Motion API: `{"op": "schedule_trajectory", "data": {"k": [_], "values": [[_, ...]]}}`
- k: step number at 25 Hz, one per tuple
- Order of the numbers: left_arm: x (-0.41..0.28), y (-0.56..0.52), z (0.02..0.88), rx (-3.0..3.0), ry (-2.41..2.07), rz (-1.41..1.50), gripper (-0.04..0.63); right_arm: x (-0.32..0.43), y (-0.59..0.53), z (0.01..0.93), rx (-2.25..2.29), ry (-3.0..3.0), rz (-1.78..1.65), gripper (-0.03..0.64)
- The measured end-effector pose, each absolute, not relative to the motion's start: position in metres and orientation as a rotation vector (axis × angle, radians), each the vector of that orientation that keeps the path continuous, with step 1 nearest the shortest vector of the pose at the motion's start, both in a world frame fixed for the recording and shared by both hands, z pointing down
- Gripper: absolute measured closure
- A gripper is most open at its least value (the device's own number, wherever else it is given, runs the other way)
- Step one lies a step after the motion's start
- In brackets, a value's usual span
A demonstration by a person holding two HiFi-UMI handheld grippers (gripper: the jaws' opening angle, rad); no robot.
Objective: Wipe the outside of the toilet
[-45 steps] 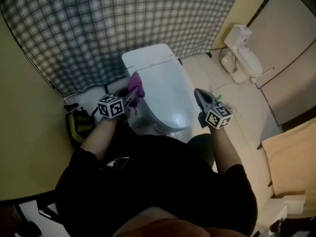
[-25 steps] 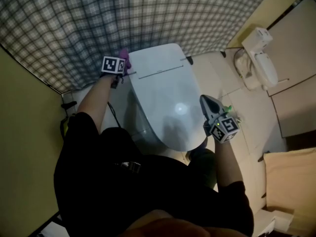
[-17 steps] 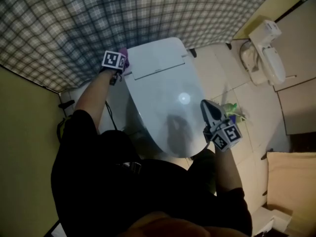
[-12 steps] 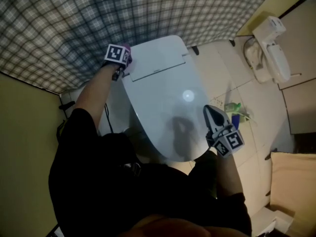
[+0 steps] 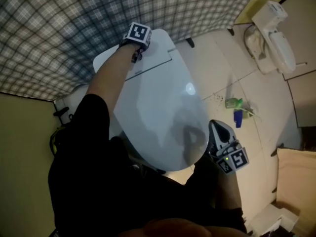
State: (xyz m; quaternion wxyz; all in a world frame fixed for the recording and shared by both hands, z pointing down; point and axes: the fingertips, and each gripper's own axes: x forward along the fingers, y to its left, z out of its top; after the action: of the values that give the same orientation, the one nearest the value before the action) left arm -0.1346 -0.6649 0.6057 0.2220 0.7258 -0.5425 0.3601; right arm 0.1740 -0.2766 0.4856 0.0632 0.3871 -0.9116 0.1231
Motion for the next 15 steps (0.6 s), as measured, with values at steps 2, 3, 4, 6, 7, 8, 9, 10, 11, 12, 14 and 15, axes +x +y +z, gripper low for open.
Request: {"op": "schedule_trajectory", "data": {"k": [2,3,4,6,7,8,9,10,11,12,14,15], "values": [[-0.112,-0.682,0.603,2.031,-1.516,0.975,0.506,0.192,-0.275,0.493,1.199,-2.749,0.411,0.606],[-0.103,-0.69,0.602,2.044,-1.524,0.959,0.506,0.199,-0.274,0.496,1.213,-2.746,0.43,0.606],[-0.096,-0.695,0.6,2.051,-1.537,0.948,0.506,0.207,-0.273,0.5,1.223,-2.74,0.442,0.606],[-0.086,-0.703,0.596,2.057,-1.565,0.94,0.506,0.22,-0.271,0.504,1.236,-2.728,0.455,0.606],[-0.082,-0.705,0.594,2.059,-1.574,0.941,0.506,0.226,-0.27,0.505,1.244,-2.724,0.461,0.606],[-0.078,-0.706,0.594,2.06,-1.582,0.946,0.506,0.231,-0.269,0.506,1.254,-2.723,0.47,0.606],[-0.075,-0.705,0.594,2.06,-1.588,0.954,0.506,0.236,-0.268,0.507,1.264,-2.721,0.479,0.606],[-0.071,-0.703,0.594,2.06,-1.589,0.964,0.506,0.24,-0.266,0.508,1.272,-2.719,0.487,0.607],[-0.066,-0.7,0.595,2.061,-1.584,0.976,0.506,0.242,-0.264,0.508,1.278,-2.717,0.493,0.606],[-0.06,-0.695,0.596,2.059,-1.574,0.991,0.506,0.243,-0.262,0.508,1.283,-2.714,0.497,0.606],[-0.041,-0.683,0.597,2.069,-1.538,1.028,0.506,0.242,-0.256,0.507,1.292,-2.705,0.502,0.606],[-0.028,-0.676,0.598,2.089,-1.51,1.04,0.506,0.239,-0.251,0.505,1.298,-2.7,0.501,0.607]]}}
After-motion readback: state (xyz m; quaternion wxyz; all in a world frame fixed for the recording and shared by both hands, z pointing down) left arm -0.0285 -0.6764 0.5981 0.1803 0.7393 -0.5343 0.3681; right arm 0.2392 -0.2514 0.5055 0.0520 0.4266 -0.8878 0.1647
